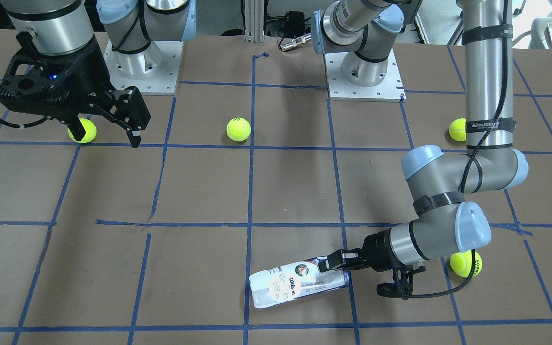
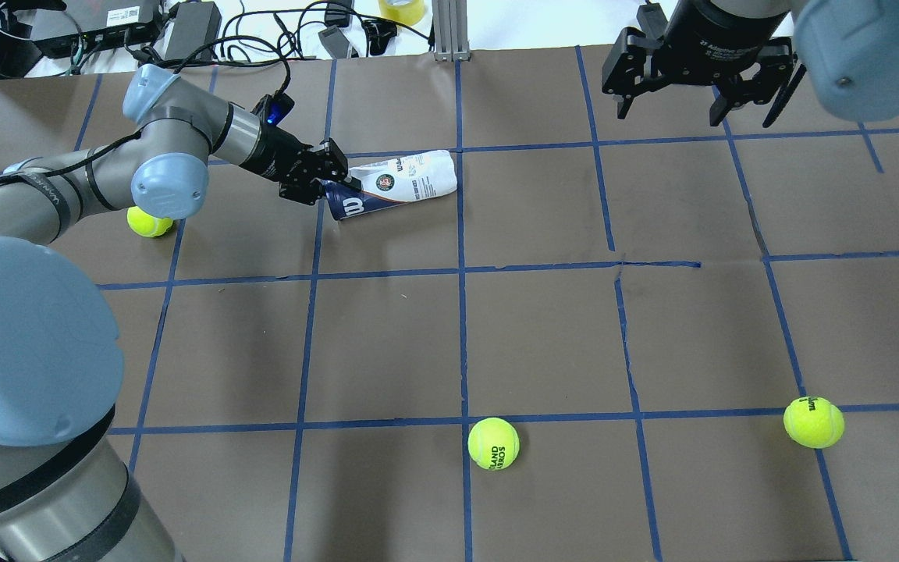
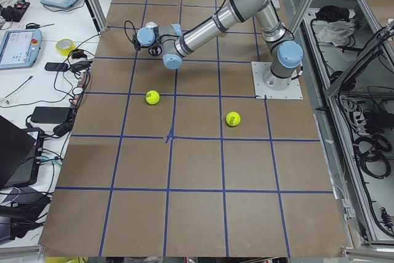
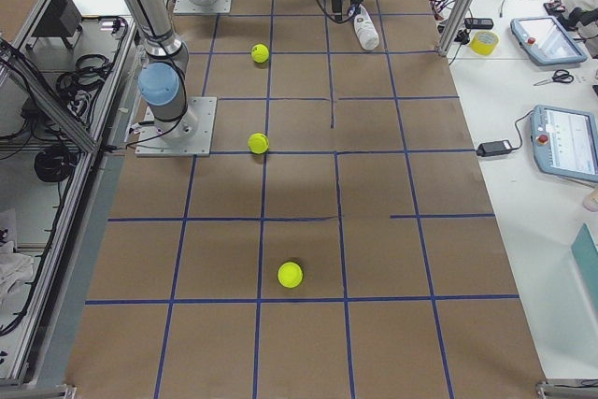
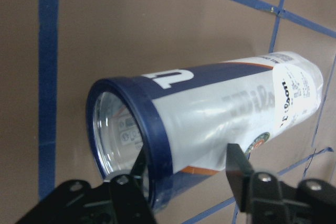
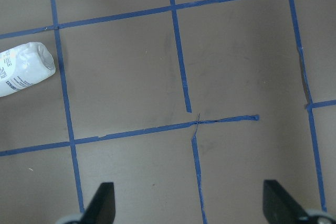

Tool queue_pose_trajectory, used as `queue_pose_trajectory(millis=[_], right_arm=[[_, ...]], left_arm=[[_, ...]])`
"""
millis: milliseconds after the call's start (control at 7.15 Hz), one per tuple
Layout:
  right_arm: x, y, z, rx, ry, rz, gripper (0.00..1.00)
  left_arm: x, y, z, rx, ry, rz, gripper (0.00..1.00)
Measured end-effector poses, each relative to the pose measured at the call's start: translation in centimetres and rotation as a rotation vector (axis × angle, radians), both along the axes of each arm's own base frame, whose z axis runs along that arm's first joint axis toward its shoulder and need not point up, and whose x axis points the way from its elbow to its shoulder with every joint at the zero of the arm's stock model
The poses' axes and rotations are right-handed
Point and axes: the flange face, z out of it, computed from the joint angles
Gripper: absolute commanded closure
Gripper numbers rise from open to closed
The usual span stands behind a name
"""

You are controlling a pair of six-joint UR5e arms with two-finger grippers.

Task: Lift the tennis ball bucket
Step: 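Lift the capped end with the left gripper, tilting the tube upright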

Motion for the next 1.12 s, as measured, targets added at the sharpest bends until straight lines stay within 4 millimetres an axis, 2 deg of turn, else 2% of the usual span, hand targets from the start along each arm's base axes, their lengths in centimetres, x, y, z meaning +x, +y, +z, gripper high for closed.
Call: queue_pose_trajectory(millis=[280, 699, 979, 1119], right_arm=[[0.0, 0.0, 0.0, 0.001, 0.0, -0.001, 0.0], [-0.1, 0.0, -0.1, 0.003, 0.0, 0.001, 0.0], [-0.1, 0.0, -0.1, 0.004, 0.001, 0.001, 0.0], [-0.1, 0.0, -0.1, 0.004, 0.001, 0.001, 0.0]], left_arm=[[-0.3, -0.5, 1.8, 0.029, -0.004, 0.068, 1.0], [-2.3, -1.4, 7.9, 0.034, -0.044, 0.172, 1.0], [-3.4, -1.7, 13.0, -0.007, -0.099, 0.181, 1.0], [-4.3, -1.7, 14.8, -0.018, -0.155, 0.171, 1.0]])
